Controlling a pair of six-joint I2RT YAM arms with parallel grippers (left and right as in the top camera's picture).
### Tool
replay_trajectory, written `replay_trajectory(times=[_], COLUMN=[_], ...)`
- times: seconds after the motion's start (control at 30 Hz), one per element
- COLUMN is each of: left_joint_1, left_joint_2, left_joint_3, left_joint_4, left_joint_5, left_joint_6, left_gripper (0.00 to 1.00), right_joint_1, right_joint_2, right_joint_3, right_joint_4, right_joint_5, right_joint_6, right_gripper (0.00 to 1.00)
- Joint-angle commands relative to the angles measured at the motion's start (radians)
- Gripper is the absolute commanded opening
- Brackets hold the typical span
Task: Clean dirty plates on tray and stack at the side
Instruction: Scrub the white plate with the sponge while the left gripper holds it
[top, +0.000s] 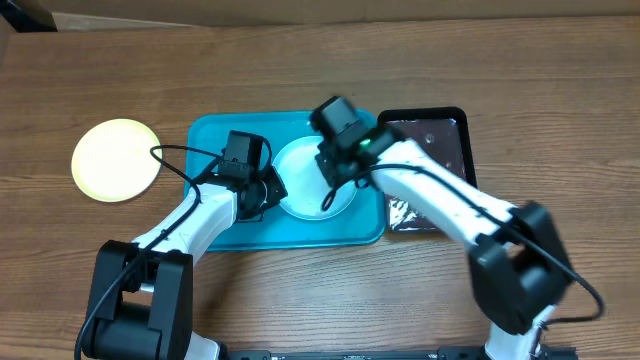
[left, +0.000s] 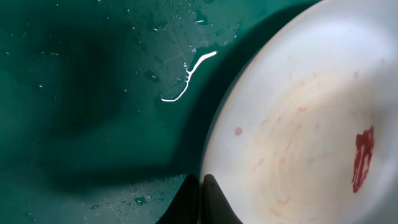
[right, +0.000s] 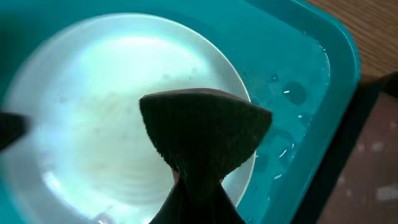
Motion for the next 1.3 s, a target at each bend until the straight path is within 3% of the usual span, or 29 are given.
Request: replay_trajectory(times=[0.0,0.63,1.0,1.27], left_joint_1=[-0.006,-0.006,-0.006,-0.006], left_joint_2=[0.008,0.008,0.008,0.008], left_joint_3=[0.008,0.008,0.008,0.008], left_joint_4=[0.000,-0.003,-0.004,-0.003], left_joint_5=[-0.013,-0.013,-0.013,-0.013], left_joint_6=[0.008,0.008,0.008,0.008], left_gripper=[0.04,0.04,0.04,0.04], right_joint_1=[0.042,0.042,0.038,0.038], right_joint_2=[0.024,0.198,0.216,0.216], right_joint_3=[-0.002,-0.002,-0.002,-0.002], right_joint_4=[0.027,0.060,0.043,0.034], right_joint_5=[0.216,0.253,-0.213,-0.327], right_joint_6=[-0.011,-0.008,0.004,0.054], right_gripper=[0.04,0.04,0.04,0.04])
